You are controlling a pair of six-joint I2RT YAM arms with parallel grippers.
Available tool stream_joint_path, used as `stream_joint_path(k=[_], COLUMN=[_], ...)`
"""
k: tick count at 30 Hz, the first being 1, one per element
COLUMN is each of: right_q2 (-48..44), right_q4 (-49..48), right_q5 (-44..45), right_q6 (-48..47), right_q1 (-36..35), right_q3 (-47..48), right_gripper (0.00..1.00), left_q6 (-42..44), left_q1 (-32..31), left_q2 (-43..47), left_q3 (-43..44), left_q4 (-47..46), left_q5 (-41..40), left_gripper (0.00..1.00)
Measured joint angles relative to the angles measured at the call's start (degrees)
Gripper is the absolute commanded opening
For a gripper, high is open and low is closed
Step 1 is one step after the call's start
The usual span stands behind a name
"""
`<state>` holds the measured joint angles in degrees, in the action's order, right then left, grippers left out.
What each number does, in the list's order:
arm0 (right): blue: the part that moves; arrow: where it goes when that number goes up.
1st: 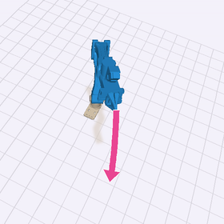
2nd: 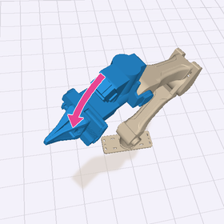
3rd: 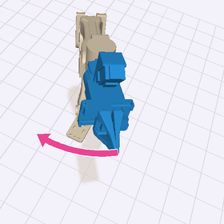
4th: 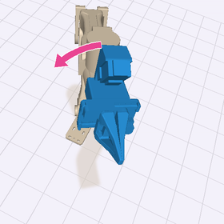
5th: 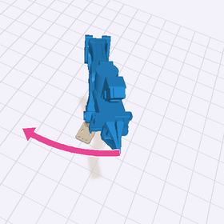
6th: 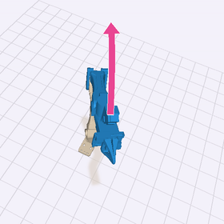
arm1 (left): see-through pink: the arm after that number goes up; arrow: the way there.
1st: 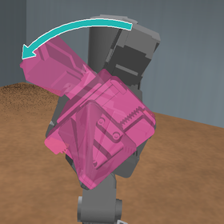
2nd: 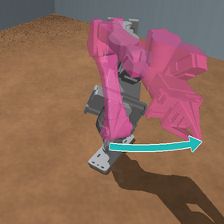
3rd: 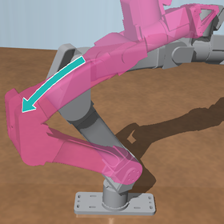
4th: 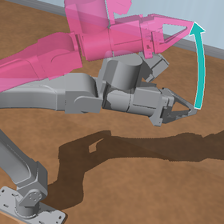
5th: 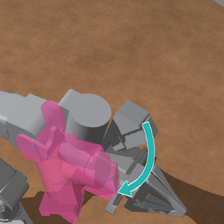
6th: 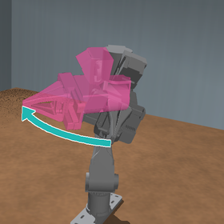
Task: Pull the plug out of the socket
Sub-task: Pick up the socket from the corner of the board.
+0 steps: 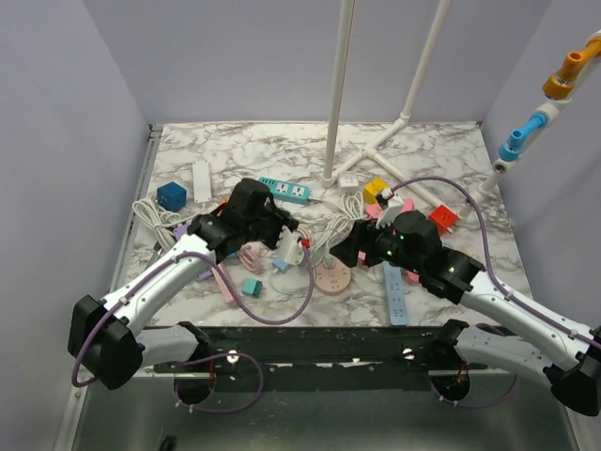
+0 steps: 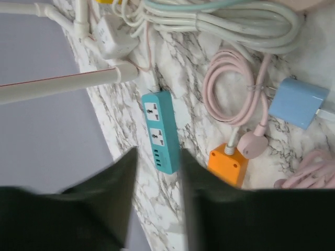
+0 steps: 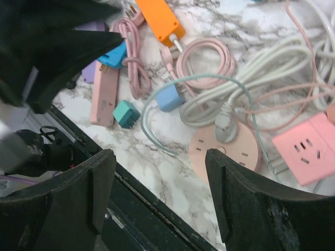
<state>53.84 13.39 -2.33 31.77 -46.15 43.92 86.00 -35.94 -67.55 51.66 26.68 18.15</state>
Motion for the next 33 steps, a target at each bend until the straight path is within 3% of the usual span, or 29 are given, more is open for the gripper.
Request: stream_joint_path(k=[1,3,9,13,23,33], right_q2=[-0.76,-1.86,-6.75,-12.76,-13.05,-11.87], right_q4=[0.46,1.79,4.46,4.52,6.12,6.16], right_q5=[0.55,2.01,7.5,11.13,14.82,15.17], right_q6=[1.01,2.8,5.77,6.36,7.23,7.28], right_q1=[0.0,0.0,0.0,0.02,0.04,0.04], right_q3=[-0.98,-2.58,-4.63,-4.61,-2.38,-2.12], right_gripper=[0.76,0.76,0.77,0.77,0.77,0.76], left_q6=[-4.9,-13.29,-41.92,-54.14,-65.81,-69.4], left_q1=[0.13,0.24,1.73,3.89,2.43,-0.07], left_q2=[-1.05,-3.32,-18.71,-27.91,-36.02,-41.07], left_q3=[3.56,9.22,24.06,26.25,26.34,26.69], left_q4=[2.45,5.25,13.44,15.47,13.7,9.75], left_q5=[0.55,1.9,9.11,12.57,14.93,15.93], left_gripper=[0.77,0.81,0.81,0.79,0.78,0.68])
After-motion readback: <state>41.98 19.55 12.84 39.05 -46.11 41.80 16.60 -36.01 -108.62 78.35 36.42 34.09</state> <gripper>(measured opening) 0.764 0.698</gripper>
